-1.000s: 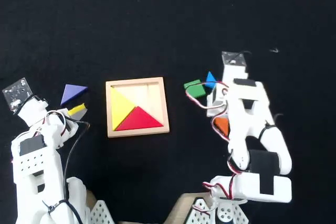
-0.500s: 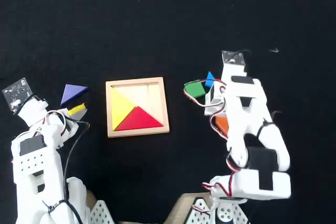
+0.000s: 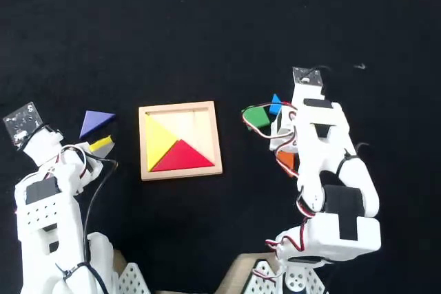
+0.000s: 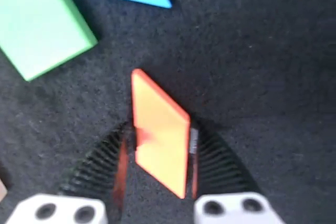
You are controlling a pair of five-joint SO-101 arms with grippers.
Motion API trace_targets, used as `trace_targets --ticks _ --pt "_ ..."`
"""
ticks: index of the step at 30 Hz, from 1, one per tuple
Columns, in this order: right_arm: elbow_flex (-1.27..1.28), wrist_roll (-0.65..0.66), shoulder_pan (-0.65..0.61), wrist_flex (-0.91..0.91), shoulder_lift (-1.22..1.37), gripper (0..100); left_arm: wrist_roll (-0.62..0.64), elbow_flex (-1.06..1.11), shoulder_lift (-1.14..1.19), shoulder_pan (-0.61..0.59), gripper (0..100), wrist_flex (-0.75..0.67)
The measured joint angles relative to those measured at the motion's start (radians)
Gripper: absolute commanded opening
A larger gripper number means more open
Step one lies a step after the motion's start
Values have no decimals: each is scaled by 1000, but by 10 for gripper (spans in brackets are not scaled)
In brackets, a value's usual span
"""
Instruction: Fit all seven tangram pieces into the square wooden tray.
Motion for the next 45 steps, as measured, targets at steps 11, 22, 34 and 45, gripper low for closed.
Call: trace_targets --ticks 11,22,34,45 --pt "-123 84 -63 124 -104 46 0 0 0 0 392 0" --pt "-161 95 -385 141 -201 49 0 0 0 0 392 0" --pt "-161 -127 -585 -14 -138 48 0 0 0 0 392 0" --pt "-256 -132 -582 31 51 47 0 0 0 0 392 0"
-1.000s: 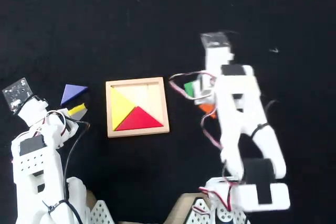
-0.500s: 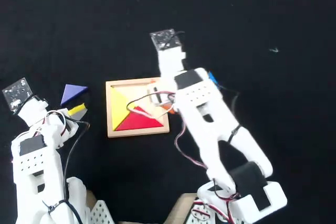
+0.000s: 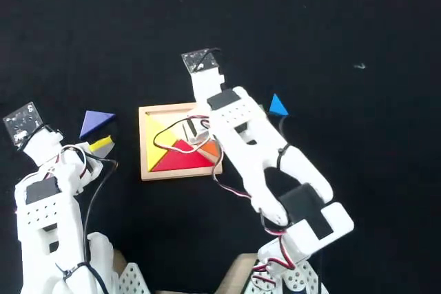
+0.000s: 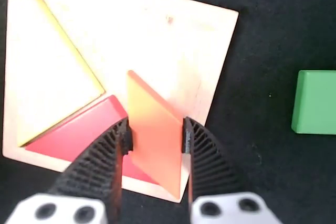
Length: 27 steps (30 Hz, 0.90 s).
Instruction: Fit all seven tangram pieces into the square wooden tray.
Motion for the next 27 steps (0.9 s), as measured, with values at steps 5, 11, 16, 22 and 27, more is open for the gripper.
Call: trace_targets --ticks 5,11,16,22,27 --pt "0 -35 0 -11 18 48 0 0 0 0 392 0" --pt "0 -66 0 -31 58 50 0 0 0 0 392 0" --pt "0 -97 0 -31 64 65 0 0 0 0 392 0" --pt "0 -101 -2 -31 64 173 0 0 0 0 392 0" --pt "0 -101 -3 -31 64 170 0 0 0 0 392 0"
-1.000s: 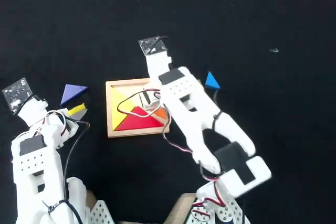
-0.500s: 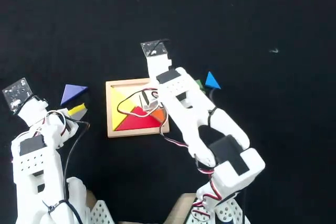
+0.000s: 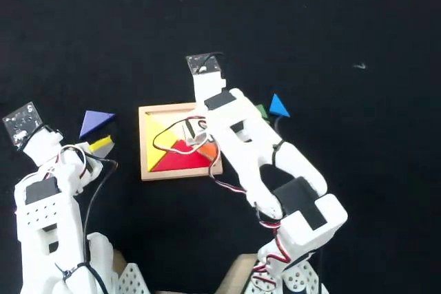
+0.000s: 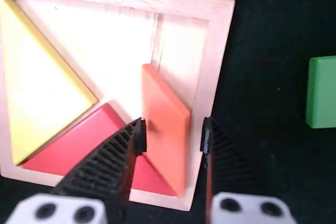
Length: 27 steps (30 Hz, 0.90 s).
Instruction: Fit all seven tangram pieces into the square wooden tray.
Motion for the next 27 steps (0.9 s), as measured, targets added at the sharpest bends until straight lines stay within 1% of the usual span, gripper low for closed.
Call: trace_targets --ticks 10,11,13,14,16,18,23,27 --pt "-2 32 -3 0 0 161 0 0 0 0 392 0" --pt "-11 41 -3 0 0 138 0 0 0 0 392 0" --pt "-37 92 -2 -3 -11 37 0 0 0 0 392 0" --pt "-51 132 -2 -12 -18 4 0 0 0 0 392 0" --pt "-78 195 -2 -43 -21 60 0 0 0 0 392 0" --pt "-94 212 -3 -72 -20 85 0 0 0 0 392 0" --pt "-183 230 -2 -89 103 84 0 0 0 0 392 0" --pt "-250 270 12 -91 212 84 0 0 0 0 392 0"
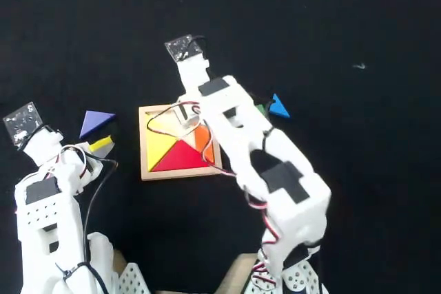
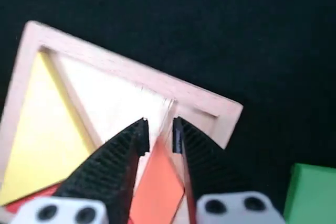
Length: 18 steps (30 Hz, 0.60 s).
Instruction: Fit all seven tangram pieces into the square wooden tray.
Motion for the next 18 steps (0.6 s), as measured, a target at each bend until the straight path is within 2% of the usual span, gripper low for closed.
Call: trace_targets --ticks 18 --pt "-52 9 5 81 44 52 0 0 0 0 392 0"
